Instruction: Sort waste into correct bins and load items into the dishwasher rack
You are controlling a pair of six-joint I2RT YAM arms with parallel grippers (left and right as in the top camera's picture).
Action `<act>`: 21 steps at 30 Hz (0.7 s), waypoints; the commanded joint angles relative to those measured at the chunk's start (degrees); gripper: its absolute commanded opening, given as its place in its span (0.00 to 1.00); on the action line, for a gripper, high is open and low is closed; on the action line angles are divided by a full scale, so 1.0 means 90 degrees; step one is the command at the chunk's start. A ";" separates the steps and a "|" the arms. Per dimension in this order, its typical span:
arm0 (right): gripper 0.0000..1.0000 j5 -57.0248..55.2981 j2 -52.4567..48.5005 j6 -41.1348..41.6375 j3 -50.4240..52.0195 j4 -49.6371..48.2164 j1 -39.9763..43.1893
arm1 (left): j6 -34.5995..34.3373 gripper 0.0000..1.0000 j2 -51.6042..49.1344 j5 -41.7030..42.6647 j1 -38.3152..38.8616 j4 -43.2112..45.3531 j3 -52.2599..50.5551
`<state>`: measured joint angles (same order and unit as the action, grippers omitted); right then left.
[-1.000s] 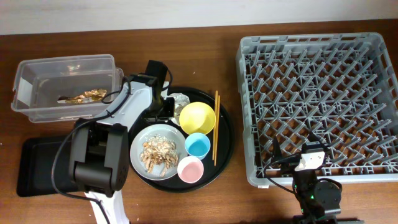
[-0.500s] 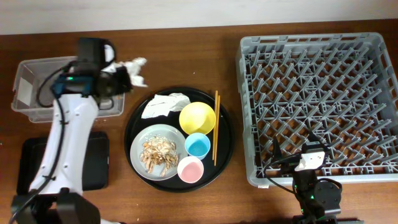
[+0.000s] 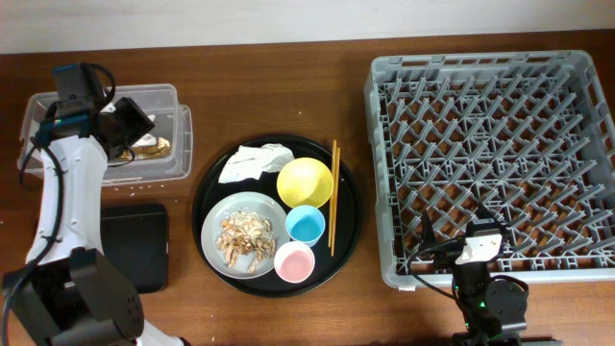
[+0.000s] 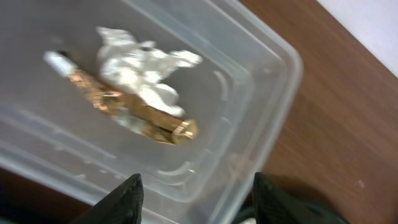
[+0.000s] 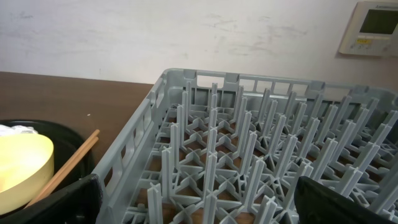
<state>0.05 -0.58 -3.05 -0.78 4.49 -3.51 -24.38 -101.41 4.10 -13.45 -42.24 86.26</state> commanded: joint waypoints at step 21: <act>0.99 -0.0032 0.0041 0.0007 0.0051 0.0019 0.0022 | 0.1384 0.27 -0.2404 -0.0476 0.2871 -0.0447 0.0070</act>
<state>0.05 -0.58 -3.03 -0.78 4.51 -3.51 -12.51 -121.40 -1.37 12.12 -45.91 86.54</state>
